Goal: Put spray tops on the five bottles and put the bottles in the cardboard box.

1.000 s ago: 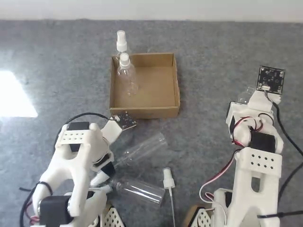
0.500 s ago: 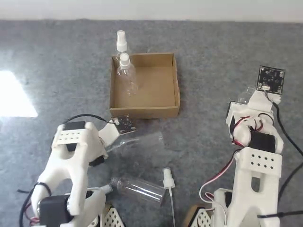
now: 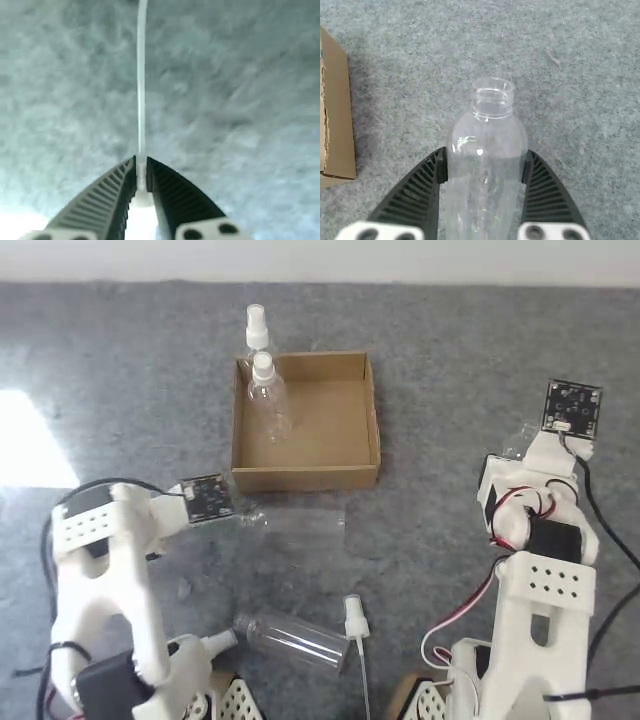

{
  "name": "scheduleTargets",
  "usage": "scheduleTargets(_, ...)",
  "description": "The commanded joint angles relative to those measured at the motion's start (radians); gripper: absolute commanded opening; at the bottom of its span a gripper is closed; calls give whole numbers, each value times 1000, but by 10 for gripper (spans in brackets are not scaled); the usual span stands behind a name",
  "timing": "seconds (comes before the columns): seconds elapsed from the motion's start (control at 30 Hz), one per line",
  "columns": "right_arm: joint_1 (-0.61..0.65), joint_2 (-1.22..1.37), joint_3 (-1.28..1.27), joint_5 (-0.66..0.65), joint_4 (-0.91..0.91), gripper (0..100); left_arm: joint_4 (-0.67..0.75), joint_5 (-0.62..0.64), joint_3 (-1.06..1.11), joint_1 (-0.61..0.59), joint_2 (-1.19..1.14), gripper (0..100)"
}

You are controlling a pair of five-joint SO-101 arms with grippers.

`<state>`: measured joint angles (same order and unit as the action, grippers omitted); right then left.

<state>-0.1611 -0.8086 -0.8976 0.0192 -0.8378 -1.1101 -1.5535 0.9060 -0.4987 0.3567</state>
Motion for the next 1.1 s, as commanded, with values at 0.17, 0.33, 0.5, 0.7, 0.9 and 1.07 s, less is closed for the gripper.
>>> scheduleTargets(0.17, -5, -31, 17, 3, 22, 84, 109, -28, -47, -121, -2, 166)
scheduleTargets(0.33, -4, -31, 17, 3, 22, 84, 109, 91, -56, -130, 8, 171)
scheduleTargets(0.5, -4, -31, 17, 3, 22, 84, 107, 219, -58, -132, 8, 220)
scheduleTargets(0.7, -4, -31, 17, 3, 22, 84, 109, 387, -58, -143, 9, 254)
scheduleTargets(0.9, -4, -31, 17, 3, 22, 84, 100, 609, -73, -143, 9, 254)
scheduleTargets(1.07, -4, -31, 17, 3, 22, 84, -25, 835, -111, -143, 9, 254)
